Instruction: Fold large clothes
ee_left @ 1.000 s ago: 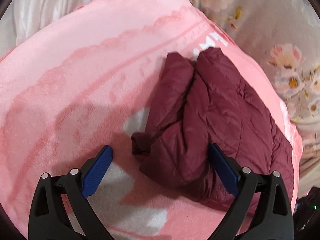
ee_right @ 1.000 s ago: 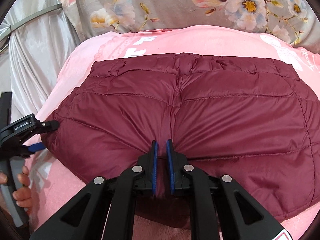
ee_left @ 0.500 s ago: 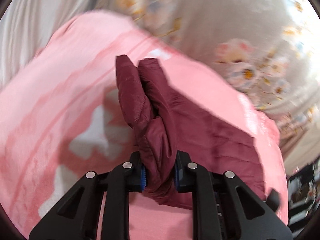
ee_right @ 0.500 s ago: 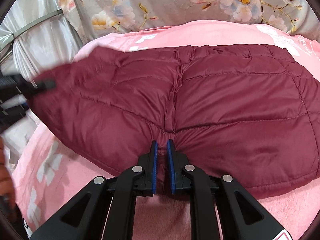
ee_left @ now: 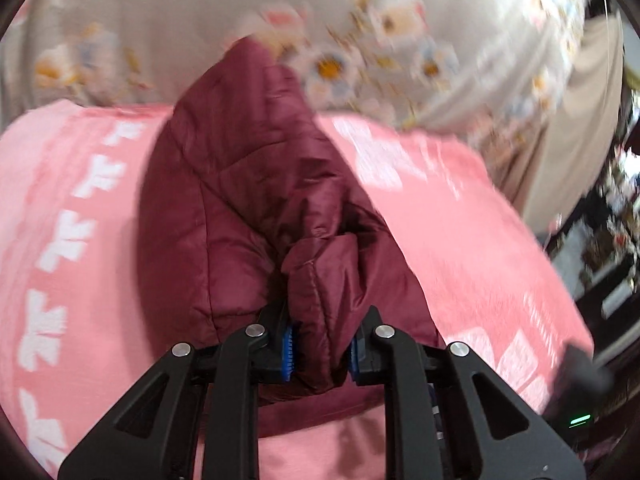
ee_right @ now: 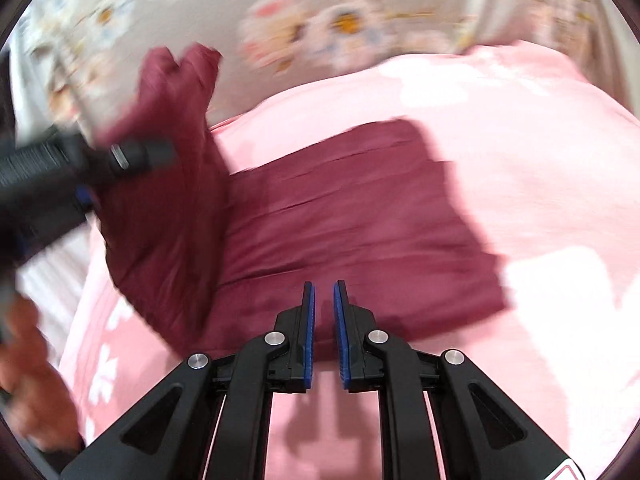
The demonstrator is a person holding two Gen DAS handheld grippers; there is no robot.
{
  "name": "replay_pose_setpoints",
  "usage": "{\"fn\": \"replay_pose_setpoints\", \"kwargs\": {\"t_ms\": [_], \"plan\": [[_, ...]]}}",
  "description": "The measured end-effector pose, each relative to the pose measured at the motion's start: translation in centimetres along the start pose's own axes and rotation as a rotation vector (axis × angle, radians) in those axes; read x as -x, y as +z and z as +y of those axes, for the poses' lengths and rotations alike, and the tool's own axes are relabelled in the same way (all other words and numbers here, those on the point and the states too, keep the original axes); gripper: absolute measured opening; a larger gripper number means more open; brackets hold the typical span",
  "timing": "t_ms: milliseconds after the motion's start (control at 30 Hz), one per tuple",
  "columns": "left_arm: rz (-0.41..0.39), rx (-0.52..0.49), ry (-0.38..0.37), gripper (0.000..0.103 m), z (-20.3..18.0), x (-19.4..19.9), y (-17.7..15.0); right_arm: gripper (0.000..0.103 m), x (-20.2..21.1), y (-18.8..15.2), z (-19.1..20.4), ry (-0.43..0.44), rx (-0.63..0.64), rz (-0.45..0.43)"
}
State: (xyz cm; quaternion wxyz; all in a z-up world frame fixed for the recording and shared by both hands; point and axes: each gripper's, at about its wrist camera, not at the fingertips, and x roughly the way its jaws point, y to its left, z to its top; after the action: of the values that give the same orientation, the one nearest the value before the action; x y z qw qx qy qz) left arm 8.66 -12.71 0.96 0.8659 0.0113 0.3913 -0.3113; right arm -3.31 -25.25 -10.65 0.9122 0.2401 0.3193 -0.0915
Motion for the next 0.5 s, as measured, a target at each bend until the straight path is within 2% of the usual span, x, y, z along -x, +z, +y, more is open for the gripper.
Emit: {"fn": "replay_pose_setpoints", "kwargs": {"t_ms": [133,167,233,300,333,400,467,500], "plan": [[0.17,-0.029,-0.031,0.018,-3.4,-7.2,-2.5,0.012,1.6,0.4,-3.8,-0.056,-0.055,-0.031],[0.195,-0.038,-0.022,0.018,-3.9,-8.6,-3.2,0.012,1.9,0.3,-4.3,-0.066,-0.061,-0.035],[0.184,-0.105,0.043,0.018,-5.7,-10.0,-4.3,0.012,2.2,0.3,-5.3,-0.079,-0.075,-0.039],[0.189,-0.107,0.039,0.024,-6.1,-9.6,-4.2,0.013,2.4,0.6,-5.5,-0.082,-0.082,-0.042],[0.196,-0.079,-0.015,0.033,-5.9,-8.8,-3.8,0.013,2.6,0.9,-5.6,-0.081,-0.081,-0.044],[0.182,-0.024,-0.113,0.041,-4.9,-6.7,-2.4,0.014,3.0,2.2,-5.7,-0.059,-0.088,-0.057],[0.088,0.007,-0.155,0.052,-3.3,-3.0,-0.6,0.016,3.5,4.2,-5.8,-0.013,-0.102,-0.085],[0.04,0.016,-0.15,0.063,-2.5,-1.5,0.1,0.024,3.5,5.4,-5.7,0.011,-0.106,-0.099]]}}
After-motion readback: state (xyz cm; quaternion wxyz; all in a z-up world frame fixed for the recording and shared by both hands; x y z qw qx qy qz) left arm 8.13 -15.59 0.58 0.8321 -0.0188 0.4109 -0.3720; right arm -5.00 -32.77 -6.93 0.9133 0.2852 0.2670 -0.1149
